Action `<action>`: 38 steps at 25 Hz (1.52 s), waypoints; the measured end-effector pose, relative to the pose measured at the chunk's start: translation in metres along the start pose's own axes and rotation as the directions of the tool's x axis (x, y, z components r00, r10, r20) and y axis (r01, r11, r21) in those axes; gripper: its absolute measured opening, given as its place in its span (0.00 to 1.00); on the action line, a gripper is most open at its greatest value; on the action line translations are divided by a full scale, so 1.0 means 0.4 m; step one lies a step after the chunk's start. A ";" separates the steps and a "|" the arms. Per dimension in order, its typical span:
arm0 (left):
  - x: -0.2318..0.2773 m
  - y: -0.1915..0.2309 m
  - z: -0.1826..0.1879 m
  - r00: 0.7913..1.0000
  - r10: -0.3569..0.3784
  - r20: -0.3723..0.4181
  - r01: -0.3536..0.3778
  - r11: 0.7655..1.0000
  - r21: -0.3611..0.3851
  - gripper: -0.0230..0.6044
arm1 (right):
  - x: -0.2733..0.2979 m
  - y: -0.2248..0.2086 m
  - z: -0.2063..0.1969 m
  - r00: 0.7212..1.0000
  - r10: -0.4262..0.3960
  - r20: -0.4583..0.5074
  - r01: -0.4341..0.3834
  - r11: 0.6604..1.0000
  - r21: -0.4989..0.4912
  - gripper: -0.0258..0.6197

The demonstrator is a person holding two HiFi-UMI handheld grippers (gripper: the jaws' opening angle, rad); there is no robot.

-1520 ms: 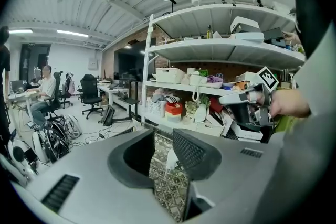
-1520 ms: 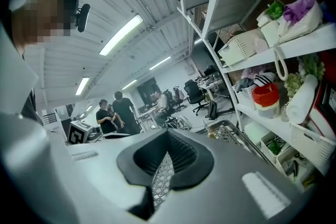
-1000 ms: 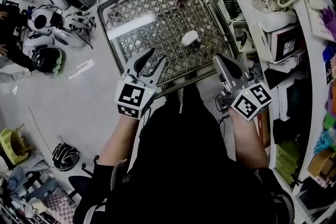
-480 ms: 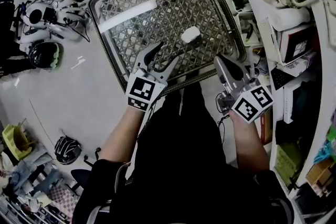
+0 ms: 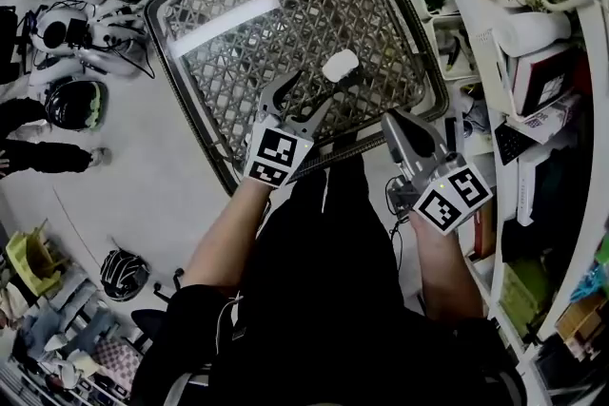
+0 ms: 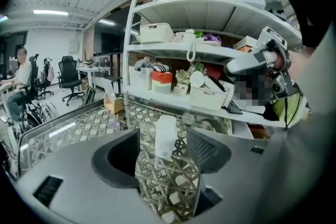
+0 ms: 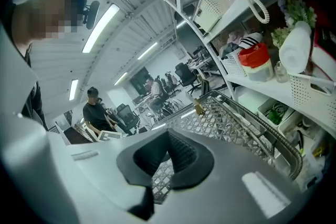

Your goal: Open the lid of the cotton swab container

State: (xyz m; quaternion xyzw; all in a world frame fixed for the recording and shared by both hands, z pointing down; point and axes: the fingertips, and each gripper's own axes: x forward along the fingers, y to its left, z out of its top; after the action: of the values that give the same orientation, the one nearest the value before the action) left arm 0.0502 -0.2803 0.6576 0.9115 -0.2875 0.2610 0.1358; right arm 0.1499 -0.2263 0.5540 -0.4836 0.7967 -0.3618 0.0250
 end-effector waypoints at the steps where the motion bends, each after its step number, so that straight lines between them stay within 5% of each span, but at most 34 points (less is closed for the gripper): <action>1: 0.016 0.001 -0.009 1.000 0.000 -0.006 0.000 1.000 0.018 0.46 | 0.000 -0.004 -0.006 1.000 -0.002 -0.002 0.002 1.000 0.004 0.05; 19: 0.225 -0.040 -0.094 0.988 -0.118 -0.101 0.127 0.987 0.095 0.49 | 0.002 -0.056 -0.030 0.999 -0.032 0.004 0.032 0.998 0.052 0.05; 28: 0.265 -0.017 -0.114 0.991 -0.063 -0.118 0.072 0.995 0.069 0.49 | -0.024 -0.057 -0.041 0.999 -0.042 -0.002 0.042 0.998 0.052 0.05; 31: 0.268 -0.008 -0.112 0.992 -0.043 -0.118 0.052 0.996 0.074 0.41 | -0.033 -0.063 -0.051 0.999 -0.048 -0.007 0.048 0.997 0.053 0.05; 38: 0.255 -0.015 -0.111 0.988 -0.077 -0.134 0.087 0.994 0.068 0.36 | -0.026 -0.049 -0.056 1.000 -0.029 0.000 0.029 0.997 0.068 0.05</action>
State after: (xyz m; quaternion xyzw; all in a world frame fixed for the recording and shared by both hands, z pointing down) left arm 0.1074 -0.3040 0.7504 0.9078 -0.2306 0.3247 0.1315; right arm 0.1615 -0.2108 0.5791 -0.4940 0.7769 -0.3887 0.0366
